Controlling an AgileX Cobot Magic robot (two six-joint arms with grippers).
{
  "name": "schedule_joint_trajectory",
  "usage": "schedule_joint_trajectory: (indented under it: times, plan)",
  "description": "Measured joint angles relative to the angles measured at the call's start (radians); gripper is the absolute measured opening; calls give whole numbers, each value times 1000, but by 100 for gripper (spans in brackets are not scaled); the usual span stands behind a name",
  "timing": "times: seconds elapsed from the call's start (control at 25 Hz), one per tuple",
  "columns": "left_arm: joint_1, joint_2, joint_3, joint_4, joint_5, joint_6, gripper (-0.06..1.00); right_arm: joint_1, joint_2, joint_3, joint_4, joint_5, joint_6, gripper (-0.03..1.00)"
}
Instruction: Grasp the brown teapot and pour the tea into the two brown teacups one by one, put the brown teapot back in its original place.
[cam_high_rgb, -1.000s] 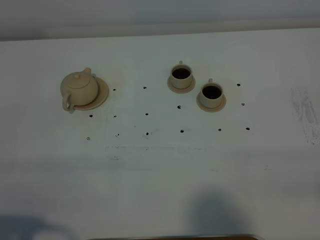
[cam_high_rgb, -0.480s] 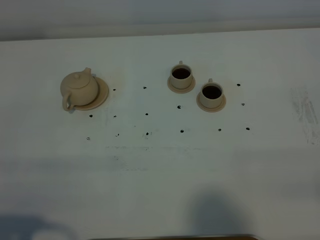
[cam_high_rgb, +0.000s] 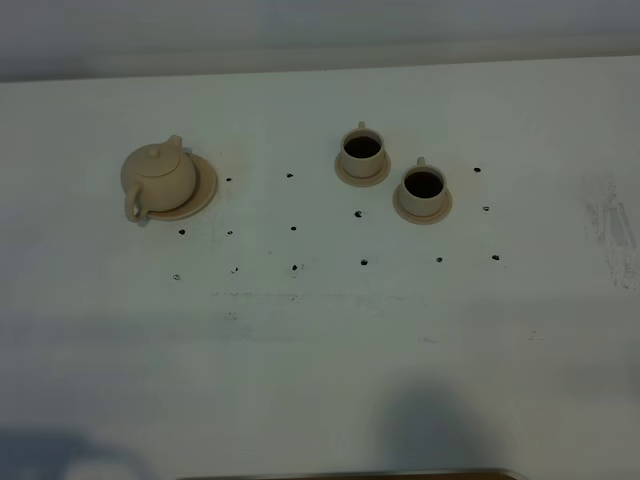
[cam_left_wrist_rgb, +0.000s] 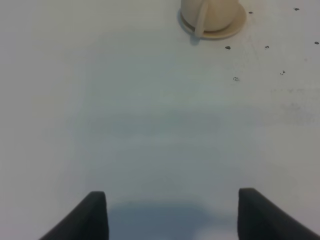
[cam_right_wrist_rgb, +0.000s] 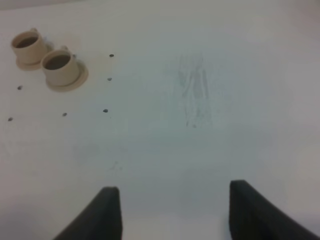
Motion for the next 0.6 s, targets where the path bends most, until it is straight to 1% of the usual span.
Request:
schedule_joint_trajectory:
  times: [0.2, 0.36, 0.6]
  plan:
    - [0, 0, 0, 0, 0, 0, 53, 0, 0, 0, 0, 0, 0, 49]
    - [0, 0, 0, 0, 0, 0, 53, 0, 0, 0, -21, 0, -23, 49]
    - [0, 0, 0, 0, 0, 0, 53, 1, 0, 0, -20, 0, -77, 49]
